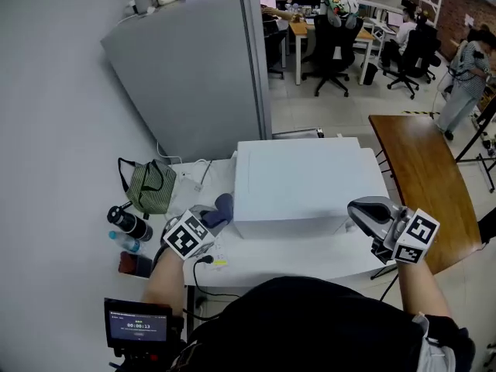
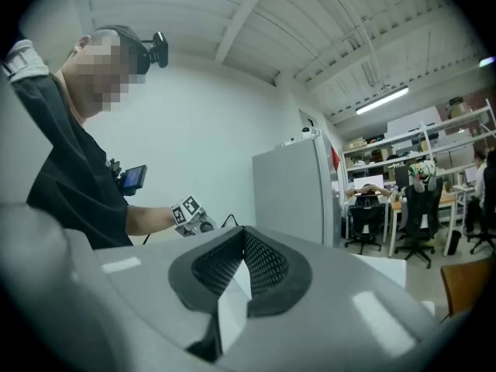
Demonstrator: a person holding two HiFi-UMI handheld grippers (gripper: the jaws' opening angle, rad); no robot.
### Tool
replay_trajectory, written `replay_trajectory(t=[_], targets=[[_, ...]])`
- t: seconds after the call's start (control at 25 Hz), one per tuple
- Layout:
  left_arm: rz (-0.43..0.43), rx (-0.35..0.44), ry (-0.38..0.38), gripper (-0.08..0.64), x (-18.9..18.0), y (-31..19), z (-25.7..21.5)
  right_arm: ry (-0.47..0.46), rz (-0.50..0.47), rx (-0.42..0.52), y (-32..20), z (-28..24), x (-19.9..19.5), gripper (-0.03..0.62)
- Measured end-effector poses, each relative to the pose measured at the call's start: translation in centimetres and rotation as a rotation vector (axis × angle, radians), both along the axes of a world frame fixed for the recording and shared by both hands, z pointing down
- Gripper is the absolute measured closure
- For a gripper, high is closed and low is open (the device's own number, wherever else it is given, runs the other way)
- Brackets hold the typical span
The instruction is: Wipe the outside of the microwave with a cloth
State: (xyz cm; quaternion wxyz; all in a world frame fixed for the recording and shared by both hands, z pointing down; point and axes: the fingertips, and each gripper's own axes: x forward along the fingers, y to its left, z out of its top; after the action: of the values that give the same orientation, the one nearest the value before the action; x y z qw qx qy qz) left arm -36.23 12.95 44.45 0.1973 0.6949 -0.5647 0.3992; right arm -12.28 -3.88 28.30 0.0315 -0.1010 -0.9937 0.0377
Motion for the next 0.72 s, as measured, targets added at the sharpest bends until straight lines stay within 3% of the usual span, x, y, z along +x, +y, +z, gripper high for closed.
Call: replay_trajectory(t=[0.28,0.44,0.72], targets=[[0.203,0.122,-0.032,0.502,2.0,-0.8,-4.5,0.030,0.192,-0.022,2.7,-0.3,3.2,0.588],[0.295,0.155,-0.026,0.502,3.1,-2.9,-6.3,0.039,0.245,-0.030,4.2,1.2,4.6,0.588],[0.416,0.146,-0.059,0.502,8.2,-12.2,-8.8,-0.042,0.322,-0.076,-1.8,3.0,10.1,0.588]])
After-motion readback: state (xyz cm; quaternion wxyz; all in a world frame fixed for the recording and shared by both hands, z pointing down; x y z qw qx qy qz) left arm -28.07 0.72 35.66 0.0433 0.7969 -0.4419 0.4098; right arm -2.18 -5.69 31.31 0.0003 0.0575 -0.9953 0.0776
